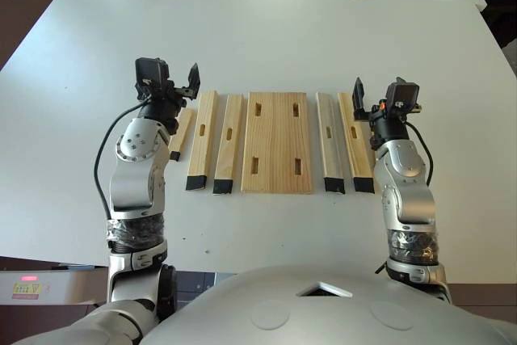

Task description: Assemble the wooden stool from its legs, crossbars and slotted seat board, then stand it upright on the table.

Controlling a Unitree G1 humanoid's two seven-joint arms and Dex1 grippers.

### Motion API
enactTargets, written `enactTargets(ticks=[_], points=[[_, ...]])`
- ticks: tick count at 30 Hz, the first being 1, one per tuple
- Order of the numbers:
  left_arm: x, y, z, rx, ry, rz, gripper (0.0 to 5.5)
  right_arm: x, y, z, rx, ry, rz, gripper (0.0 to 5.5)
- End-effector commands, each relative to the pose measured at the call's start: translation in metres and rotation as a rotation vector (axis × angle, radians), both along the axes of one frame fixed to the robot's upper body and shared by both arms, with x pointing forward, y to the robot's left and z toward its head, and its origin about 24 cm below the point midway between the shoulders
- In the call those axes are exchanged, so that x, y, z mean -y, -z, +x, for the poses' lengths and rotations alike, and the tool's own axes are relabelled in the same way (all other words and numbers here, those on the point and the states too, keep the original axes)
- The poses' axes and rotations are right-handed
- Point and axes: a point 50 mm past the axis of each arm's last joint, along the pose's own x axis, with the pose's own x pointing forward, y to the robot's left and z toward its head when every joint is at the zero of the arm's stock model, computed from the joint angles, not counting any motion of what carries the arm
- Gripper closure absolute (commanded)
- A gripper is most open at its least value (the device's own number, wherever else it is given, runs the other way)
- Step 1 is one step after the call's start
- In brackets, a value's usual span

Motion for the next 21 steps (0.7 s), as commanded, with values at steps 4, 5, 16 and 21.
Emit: enactTargets(ticks=[4,5,16,21], points=[[0.0003,0.0010,-0.0017,-0.010,-0.013,-0.009,1.50,0.0006,-0.0049,0.0000,0.021,0.000,-0.013,1.06],[0.0003,0.0013,-0.0022,-0.012,-0.013,-0.009,1.50,0.0007,-0.0047,-0.0003,0.020,0.000,-0.013,1.06],[-0.0024,0.0028,-0.0037,-0.039,-0.008,0.004,1.50,-0.0017,-0.0012,-0.0039,0.004,0.004,-0.008,1.06],[-0.0088,0.0032,-0.0043,-0.064,-0.010,0.017,1.50,-0.0019,0.0006,-0.0068,-0.001,0.016,-0.004,1.06]])
